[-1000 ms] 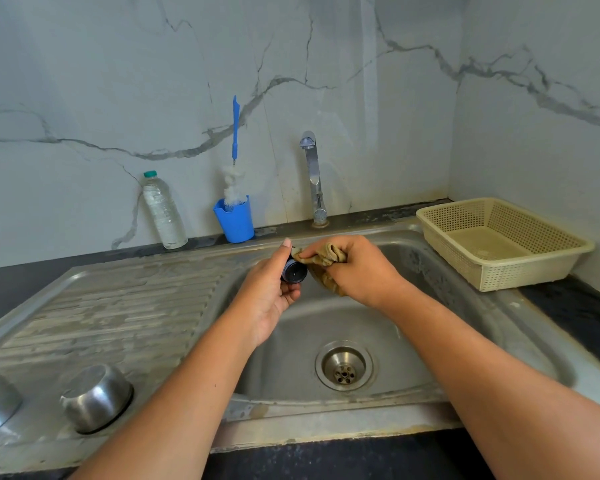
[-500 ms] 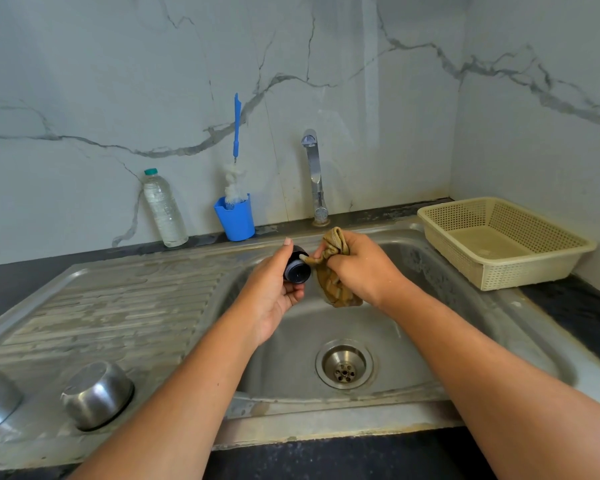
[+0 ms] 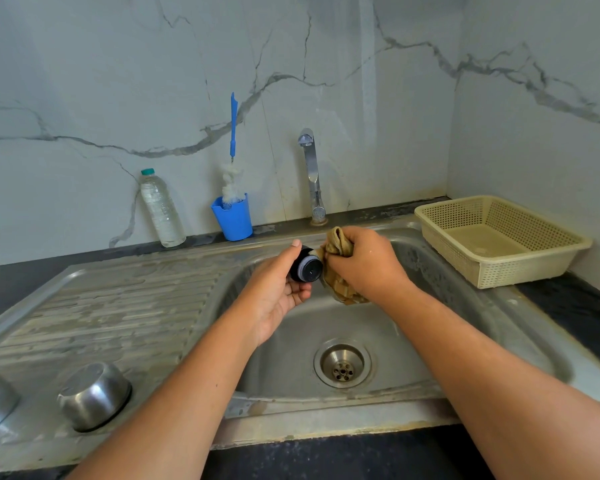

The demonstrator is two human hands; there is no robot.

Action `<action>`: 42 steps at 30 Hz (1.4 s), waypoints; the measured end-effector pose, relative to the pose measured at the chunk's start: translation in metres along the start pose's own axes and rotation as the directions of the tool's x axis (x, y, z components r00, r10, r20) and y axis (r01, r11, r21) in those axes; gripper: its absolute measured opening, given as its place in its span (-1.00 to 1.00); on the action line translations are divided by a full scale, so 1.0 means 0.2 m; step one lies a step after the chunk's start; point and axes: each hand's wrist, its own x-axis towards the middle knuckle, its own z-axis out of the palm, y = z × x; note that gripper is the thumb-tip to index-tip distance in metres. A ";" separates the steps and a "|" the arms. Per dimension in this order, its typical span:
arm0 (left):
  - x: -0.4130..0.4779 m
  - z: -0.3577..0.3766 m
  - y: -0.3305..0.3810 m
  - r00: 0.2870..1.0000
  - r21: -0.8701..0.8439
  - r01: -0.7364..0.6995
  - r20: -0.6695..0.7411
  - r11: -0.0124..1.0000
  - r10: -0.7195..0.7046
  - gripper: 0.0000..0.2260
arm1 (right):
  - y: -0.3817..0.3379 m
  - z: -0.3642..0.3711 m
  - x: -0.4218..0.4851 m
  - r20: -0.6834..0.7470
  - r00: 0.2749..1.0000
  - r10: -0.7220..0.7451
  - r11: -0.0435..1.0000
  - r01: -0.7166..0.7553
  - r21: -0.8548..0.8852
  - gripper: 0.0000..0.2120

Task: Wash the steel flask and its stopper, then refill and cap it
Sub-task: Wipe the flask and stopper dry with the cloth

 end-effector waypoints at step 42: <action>0.01 0.00 -0.02 0.998 0.026 0.052 -0.041 0.998 -0.050 -0.56 | 0.00 0.00 0.00 0.040 0.987 -0.153 0.988 0.153 0.016 -0.89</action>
